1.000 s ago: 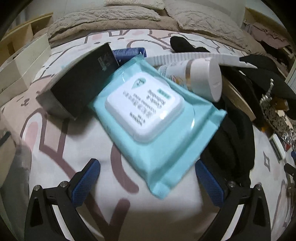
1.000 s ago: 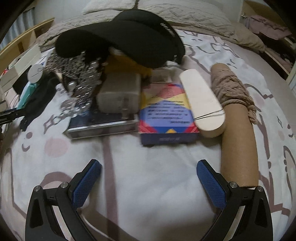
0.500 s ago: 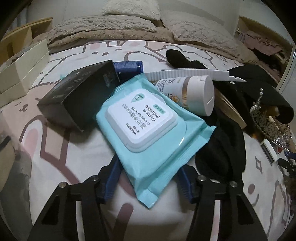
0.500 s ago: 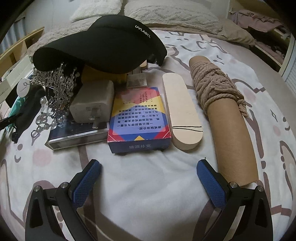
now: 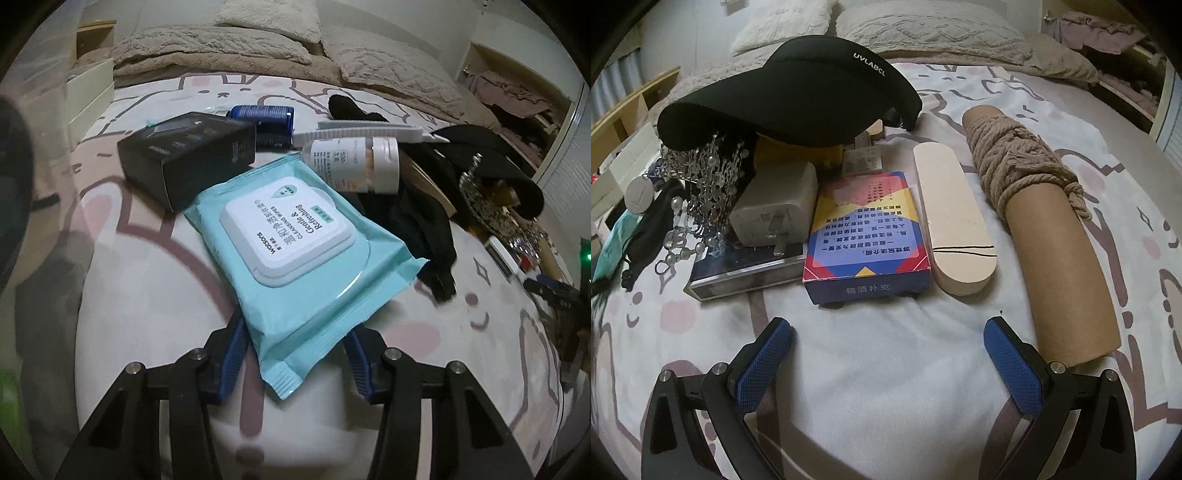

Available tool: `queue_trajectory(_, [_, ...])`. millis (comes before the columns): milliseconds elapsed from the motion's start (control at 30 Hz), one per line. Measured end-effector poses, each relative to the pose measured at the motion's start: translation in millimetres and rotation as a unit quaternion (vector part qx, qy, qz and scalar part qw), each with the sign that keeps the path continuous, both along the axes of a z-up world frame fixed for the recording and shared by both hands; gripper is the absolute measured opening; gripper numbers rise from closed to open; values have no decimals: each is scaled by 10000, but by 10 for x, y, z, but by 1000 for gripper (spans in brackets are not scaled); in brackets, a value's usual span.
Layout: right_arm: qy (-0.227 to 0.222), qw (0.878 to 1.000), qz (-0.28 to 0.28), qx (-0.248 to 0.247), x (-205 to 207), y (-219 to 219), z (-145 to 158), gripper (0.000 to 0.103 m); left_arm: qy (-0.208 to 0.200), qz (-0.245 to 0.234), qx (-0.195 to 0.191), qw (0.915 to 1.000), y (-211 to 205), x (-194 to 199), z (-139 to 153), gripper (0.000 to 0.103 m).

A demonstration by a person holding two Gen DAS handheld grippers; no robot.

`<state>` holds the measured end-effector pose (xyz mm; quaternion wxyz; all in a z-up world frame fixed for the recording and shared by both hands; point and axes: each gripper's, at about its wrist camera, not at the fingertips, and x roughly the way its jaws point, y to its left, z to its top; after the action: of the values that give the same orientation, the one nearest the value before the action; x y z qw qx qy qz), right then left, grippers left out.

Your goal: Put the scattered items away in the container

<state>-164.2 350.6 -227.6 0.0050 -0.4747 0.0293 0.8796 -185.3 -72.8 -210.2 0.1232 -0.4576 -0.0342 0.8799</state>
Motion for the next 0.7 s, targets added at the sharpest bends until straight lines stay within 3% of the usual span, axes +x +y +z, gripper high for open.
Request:
queue_trajectory(100, [-42,10000,4,-75,-44,18,9,103,-37,-89,-29,9999,-18,180,-8,45])
queue_trajectory(133, [-63,9999,0,-129,-69,26,19,103,-59,-139,-35,9999,-17,244,-12,34])
queue_trajectory(200, [-94,9998,1,-154,-118,22,19,103,-89,-190,-7,9998,-29,368,-17,24])
queue_trajectory(367, [-147,9998,17,-112,-217,-2,59,103,-200,-268,141,9993,-82,580,-15,24])
queue_trajectory(500, [-28,9987,-241,-439,-188,303,117,103,-171,-219,75,9996,-72,676,1,25])
queue_trajectory(567, [-11,9979,-340,-545,-192,392,123,103,-196,-195,131,9995,-68,676,6,38])
queue_trajectory(633, [-31,9971,-475,-597,-223,452,131,103,-194,-135,226,9995,-58,658,34,77])
queue_trajectory(700, [-26,9968,-542,-586,-223,484,139,103,-133,-43,212,9997,-42,629,73,90])
